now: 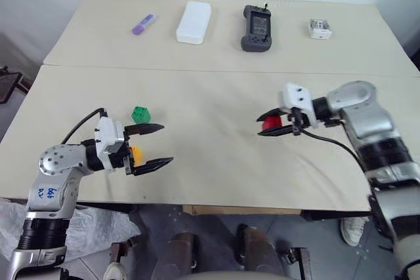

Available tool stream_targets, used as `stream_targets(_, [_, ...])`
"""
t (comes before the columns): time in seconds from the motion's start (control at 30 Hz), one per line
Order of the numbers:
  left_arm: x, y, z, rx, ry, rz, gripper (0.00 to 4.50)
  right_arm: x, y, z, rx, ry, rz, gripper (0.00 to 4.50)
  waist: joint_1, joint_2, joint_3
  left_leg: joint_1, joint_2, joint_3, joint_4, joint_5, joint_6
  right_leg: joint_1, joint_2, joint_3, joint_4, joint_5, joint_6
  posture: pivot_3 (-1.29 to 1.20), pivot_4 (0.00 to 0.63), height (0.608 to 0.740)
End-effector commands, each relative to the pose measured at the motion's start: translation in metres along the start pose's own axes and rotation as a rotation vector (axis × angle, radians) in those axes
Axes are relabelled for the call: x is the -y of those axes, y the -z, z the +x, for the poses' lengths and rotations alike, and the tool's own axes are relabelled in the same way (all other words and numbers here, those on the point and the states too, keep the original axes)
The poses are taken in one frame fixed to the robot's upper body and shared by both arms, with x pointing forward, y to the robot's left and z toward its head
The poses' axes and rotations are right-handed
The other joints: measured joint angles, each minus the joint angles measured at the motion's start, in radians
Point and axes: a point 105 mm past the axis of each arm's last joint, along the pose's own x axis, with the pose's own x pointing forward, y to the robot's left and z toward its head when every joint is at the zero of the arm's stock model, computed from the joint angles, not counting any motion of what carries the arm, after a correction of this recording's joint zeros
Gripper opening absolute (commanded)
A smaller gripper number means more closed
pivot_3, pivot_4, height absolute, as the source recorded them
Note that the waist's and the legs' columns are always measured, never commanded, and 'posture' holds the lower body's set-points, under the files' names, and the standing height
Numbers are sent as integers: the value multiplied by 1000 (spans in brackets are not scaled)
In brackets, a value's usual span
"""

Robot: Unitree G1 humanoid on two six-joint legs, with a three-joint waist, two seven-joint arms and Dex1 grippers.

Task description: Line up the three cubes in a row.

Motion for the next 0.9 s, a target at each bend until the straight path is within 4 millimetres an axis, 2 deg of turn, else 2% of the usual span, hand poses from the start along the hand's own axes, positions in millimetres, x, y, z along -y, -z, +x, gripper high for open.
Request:
stream_targets(0.03, [-4,-8,-5,13,-19,43,4500,2,10,2,-38,-51,-61,1536,-5,0,0,0,0,0,0,0,0,0,0,0,0,0,0,0,150,740])
stream_targets(0.13, [-5,-9,-7,7,-32,57,4500,0,17,9,-77,-102,-114,1536,-19,0,0,0,0,0,-1,0,0,0,0,-2,0,0,0,0,150,740])
stream_targets(0.27, [-4,-11,-9,11,-54,62,4500,6,10,15,-31,-101,-85,1536,-35,0,0,1,2,0,-1,0,0,0,0,-7,0,0,-1,0,150,740])
stream_targets(0.37, [-1,-10,-11,-7,-54,44,4500,6,6,16,-9,-119,-81,2502,-37,0,0,2,3,1,-1,0,0,1,0,-7,1,0,-1,0,150,740])
stream_targets(0.57, [-12,-22,-26,41,-171,51,4500,13,-21,1,120,-62,-195,4376,-37,1,0,2,3,1,-1,-1,-1,0,0,-7,1,0,-1,0,150,740])
stream_targets(0.7, [-19,-28,-54,59,-323,40,4500,10,-39,-28,286,39,-245,4484,-34,1,0,2,3,1,-1,-1,-1,0,0,-7,1,0,-1,0,150,740])
stream_targets(0.8, [-17,-26,-75,61,-419,2,4500,-5,-37,-42,366,60,-206,4484,-27,1,0,2,3,-1,-1,-2,-2,0,0,-10,1,-1,-2,0,150,740])
stream_targets(0.9, [-9,-3,-114,4,-583,-74,4500,-31,-26,-51,478,101,-111,4484,-27,1,0,2,4,-1,-1,-3,-2,1,0,-12,0,-1,-3,0,150,740])
